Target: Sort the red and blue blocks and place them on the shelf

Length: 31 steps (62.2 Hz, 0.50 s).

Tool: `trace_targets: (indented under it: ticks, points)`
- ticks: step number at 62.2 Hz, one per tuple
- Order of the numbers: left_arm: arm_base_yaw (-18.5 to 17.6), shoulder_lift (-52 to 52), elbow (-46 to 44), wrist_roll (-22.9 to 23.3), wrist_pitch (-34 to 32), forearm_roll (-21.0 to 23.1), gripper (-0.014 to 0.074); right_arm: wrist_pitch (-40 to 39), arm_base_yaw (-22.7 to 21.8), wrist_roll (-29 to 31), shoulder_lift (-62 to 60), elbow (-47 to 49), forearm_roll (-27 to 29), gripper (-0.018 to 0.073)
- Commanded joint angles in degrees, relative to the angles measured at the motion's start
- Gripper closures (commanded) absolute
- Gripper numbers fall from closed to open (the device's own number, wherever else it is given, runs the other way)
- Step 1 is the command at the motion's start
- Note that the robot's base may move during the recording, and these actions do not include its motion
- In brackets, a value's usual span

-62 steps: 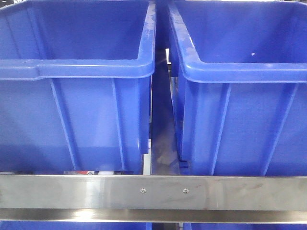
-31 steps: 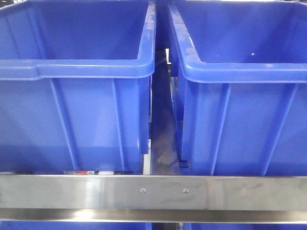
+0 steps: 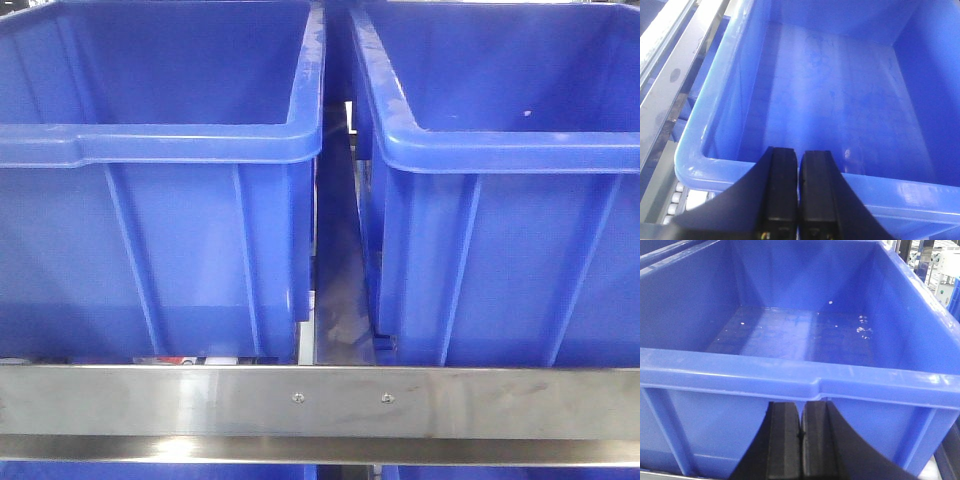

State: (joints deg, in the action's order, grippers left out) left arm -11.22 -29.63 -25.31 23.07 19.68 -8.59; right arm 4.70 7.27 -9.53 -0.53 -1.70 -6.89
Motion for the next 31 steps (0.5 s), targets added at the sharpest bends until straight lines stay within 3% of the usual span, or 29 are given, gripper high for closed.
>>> trace_targets:
  ticks: [1,13,31]
  points:
    - [0.1,0.17,-1.75,0.49,-5.18,-0.56,0.0468,-5.14,-0.42,0.53,-1.15,1.24,0.0,0.0501]
    - [1.32,8.47,0.06,0.49,-5.42,-2.53,0.0468,-5.14,-0.42,0.53,-1.15,1.24,0.0,0.0501]
    - [3.35,24.91,12.88,0.49,-9.4,-3.18,0.0468,-5.15,-0.42,0.53,-1.15,1.24,0.0,0.0501]
